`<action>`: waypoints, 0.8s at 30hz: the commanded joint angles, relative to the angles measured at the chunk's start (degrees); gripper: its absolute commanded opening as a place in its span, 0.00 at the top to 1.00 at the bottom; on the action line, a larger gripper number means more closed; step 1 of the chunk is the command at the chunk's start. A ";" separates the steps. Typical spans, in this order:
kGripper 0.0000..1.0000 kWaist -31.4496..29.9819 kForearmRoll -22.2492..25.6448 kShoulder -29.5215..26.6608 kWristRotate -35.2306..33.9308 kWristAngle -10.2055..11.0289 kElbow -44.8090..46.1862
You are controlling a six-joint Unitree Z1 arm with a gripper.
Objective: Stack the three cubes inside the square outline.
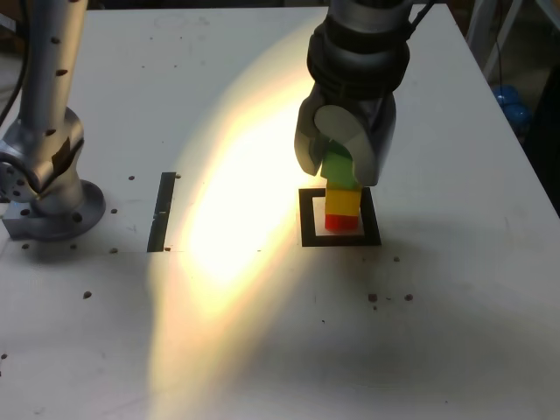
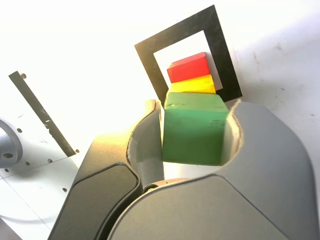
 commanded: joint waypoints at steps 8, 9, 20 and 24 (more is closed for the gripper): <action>0.00 1.01 -0.39 -1.12 -0.16 -0.05 1.75; 0.00 1.01 -0.42 -1.35 -0.16 0.04 1.80; 0.00 1.01 0.04 -6.81 -2.37 1.88 6.27; 0.00 1.01 0.50 -10.62 -4.84 2.46 12.32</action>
